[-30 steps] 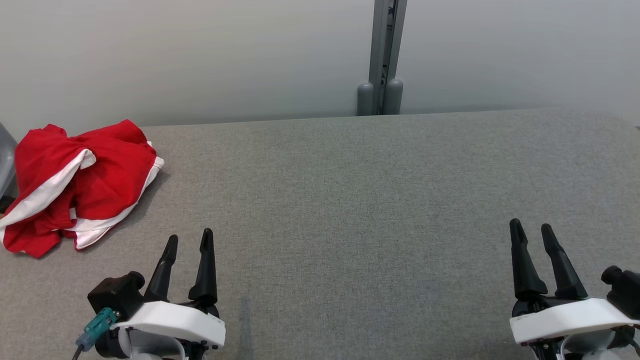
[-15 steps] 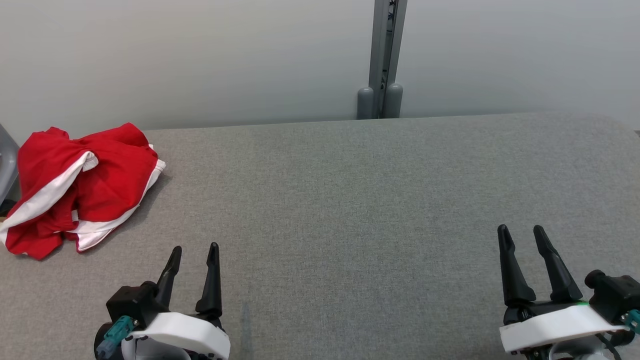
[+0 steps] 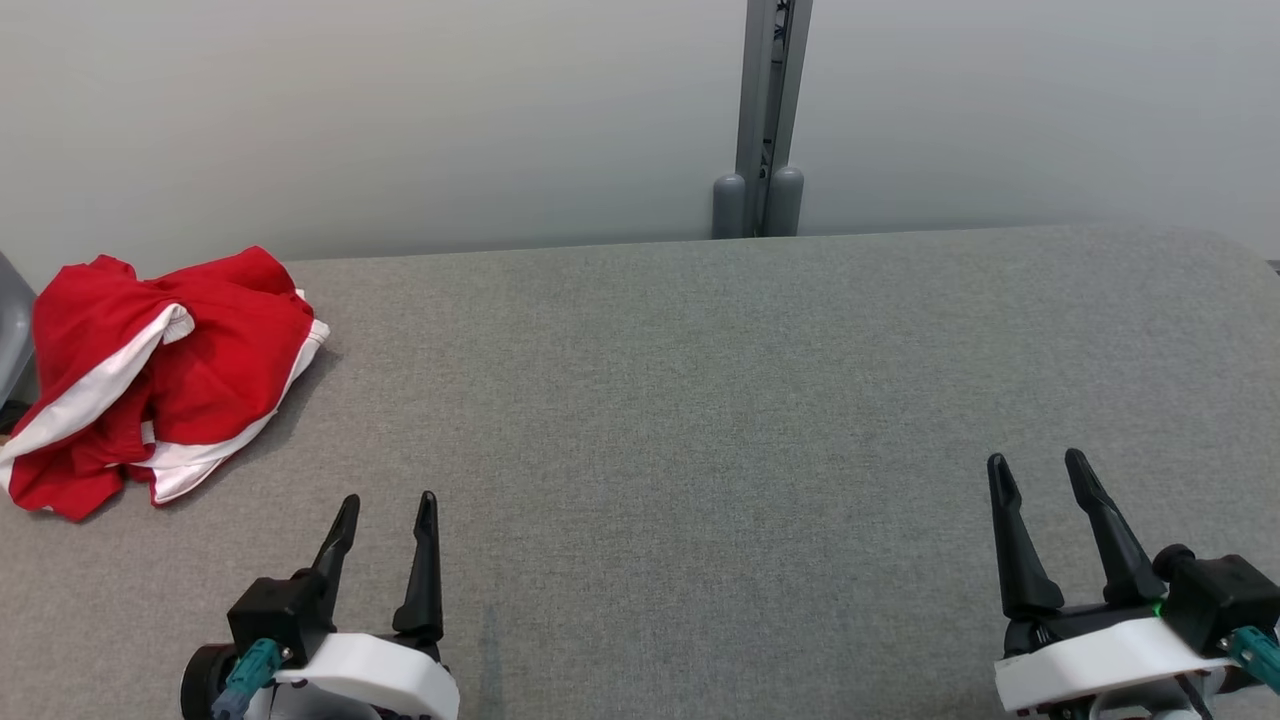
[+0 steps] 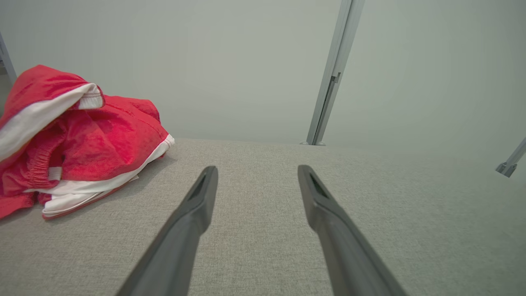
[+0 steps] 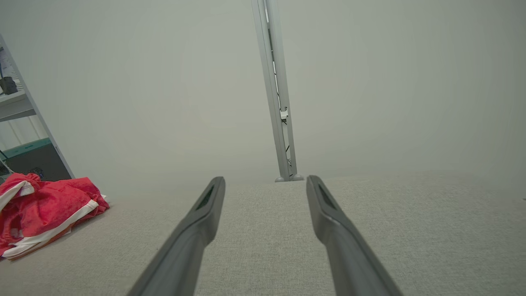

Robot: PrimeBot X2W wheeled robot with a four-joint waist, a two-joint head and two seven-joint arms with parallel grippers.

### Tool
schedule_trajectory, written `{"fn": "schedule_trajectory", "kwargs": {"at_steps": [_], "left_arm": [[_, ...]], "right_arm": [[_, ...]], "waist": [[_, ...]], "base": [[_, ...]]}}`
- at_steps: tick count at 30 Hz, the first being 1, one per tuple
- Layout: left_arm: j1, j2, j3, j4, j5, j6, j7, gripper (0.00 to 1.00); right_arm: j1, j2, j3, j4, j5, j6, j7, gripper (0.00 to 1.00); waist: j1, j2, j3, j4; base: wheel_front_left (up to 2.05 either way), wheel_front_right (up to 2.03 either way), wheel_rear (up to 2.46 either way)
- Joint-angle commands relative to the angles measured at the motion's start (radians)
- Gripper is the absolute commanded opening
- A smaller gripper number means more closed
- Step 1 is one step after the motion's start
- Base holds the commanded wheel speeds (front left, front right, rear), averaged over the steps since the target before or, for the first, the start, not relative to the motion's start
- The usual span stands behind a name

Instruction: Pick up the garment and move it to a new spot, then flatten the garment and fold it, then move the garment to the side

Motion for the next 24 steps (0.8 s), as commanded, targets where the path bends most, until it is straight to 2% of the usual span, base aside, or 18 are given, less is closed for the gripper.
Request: {"fn": "schedule_trajectory", "kwargs": {"at_steps": [1,20,24], "left_arm": [[-0.008,0.006,0.004,-0.002,0.024,0.006,-0.009,1.0],[-0.017,0.007,-0.009,0.049,0.108,0.013,-0.042,1.0],[-0.018,0.007,-0.005,0.053,0.104,0.014,-0.042,1.0]], "right_arm": [[0.003,-0.008,-0.003,0.0,-0.027,0.002,-0.012,1.0],[0.003,-0.01,-0.007,0.027,-0.14,0.002,-0.046,1.0],[0.002,-0.01,-0.012,0.031,-0.134,0.002,-0.044,1.0]], "waist": [[0.0,0.0,0.0,-0.001],[0.0,0.0,-0.002,0.006],[0.0,0.0,-0.001,0.007]], "base": [[0.0,0.0,0.0],[0.0,0.0,0.0],[0.0,0.0,0.0]]}}
